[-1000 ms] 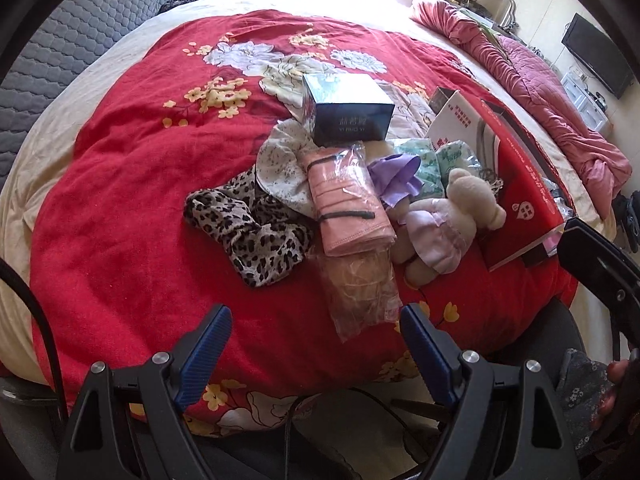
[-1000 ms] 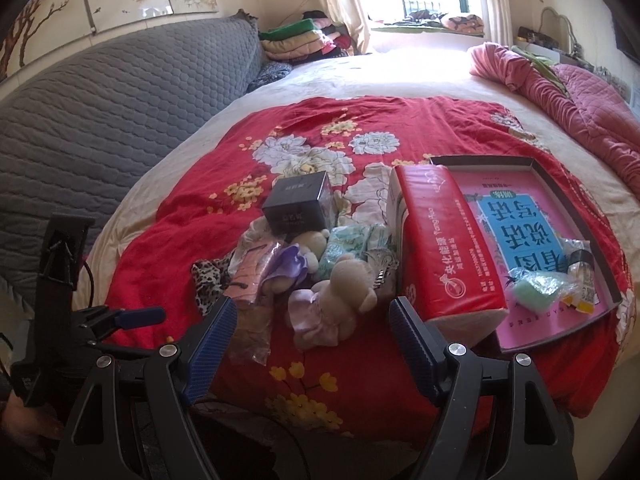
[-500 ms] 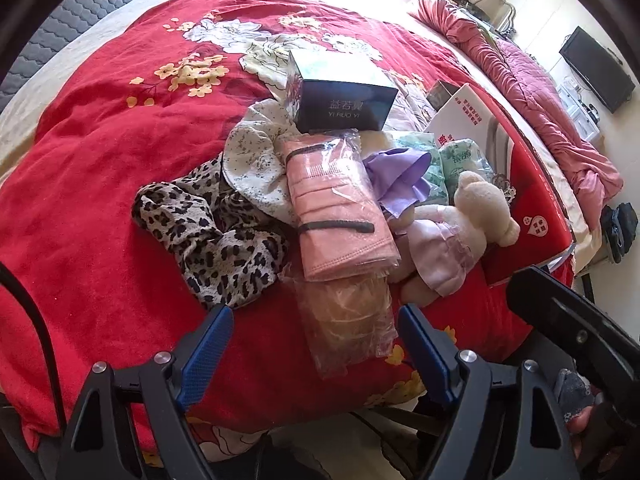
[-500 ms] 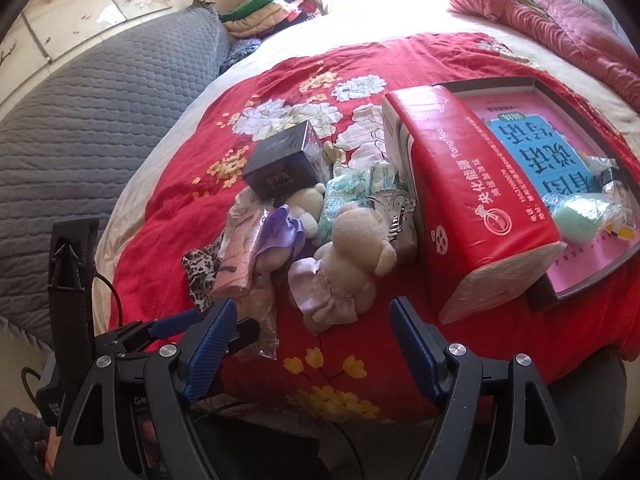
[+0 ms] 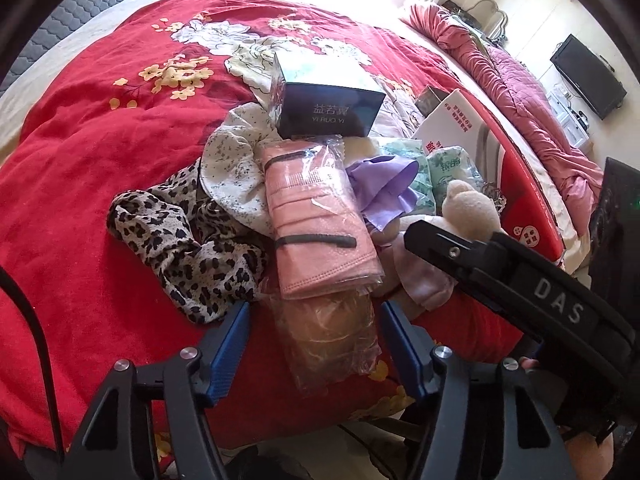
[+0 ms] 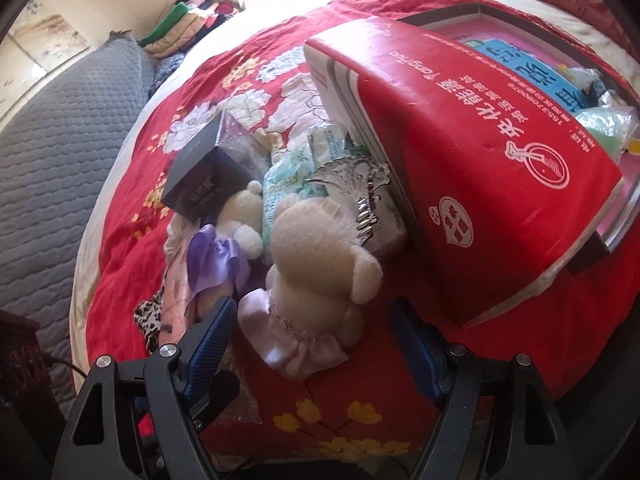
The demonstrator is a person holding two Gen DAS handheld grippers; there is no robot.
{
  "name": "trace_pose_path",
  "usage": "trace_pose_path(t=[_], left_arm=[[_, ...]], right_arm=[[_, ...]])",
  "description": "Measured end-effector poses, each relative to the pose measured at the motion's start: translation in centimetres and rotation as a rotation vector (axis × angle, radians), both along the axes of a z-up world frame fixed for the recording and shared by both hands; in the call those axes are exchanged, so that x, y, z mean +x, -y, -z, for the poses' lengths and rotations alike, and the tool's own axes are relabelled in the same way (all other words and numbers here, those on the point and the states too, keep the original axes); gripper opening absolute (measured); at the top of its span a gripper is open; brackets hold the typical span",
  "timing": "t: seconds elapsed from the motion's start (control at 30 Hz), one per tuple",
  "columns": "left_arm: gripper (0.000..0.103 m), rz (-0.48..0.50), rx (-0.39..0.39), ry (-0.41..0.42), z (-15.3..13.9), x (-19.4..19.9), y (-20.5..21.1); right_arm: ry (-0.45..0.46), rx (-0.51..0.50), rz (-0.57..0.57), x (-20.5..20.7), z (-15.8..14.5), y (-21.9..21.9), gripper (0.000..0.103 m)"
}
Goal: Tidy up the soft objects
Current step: 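Grasp the clear bag with peach item with the left tool while the right tool grasps the cream teddy bear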
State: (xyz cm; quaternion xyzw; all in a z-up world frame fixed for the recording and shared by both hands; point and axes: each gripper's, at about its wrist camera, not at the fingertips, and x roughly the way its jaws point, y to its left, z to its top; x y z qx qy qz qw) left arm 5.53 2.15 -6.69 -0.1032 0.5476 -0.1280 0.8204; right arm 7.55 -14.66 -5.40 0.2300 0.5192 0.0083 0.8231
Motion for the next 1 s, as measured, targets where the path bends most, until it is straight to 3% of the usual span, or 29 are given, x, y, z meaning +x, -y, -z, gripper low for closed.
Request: trace_pose_path(t=[0.1,0.13,0.23,0.33,0.77,1.0], left_arm=[[0.064,-0.006,-0.014,-0.005,0.1,0.1,0.2],[0.063,-0.011,-0.020,-0.006,0.1,0.2,0.2],[0.051,-0.007,-0.035,-0.018,0.4,0.2,0.4],[0.049,-0.018,-0.066,-0.038,0.8,0.3,0.2],[0.046,-0.005,-0.086,-0.011,-0.1,-1.6,-0.3],[0.046,0.016,-0.080,0.005,-1.0,-2.8,0.1]], right_arm=[[0.019,-0.008,0.005,0.6,0.2,0.0,0.077],[0.030,-0.008,-0.006,0.8,0.2,0.0,0.069],[0.024,-0.024,-0.032,0.9,0.6,-0.1,0.060],[0.034,-0.011,-0.081,0.7,0.4,-0.1,0.048],[0.084,0.021,-0.170,-1.7,-1.6,1.0,0.043],[0.225,-0.045,-0.258,-2.7,-5.0,0.5,0.043]])
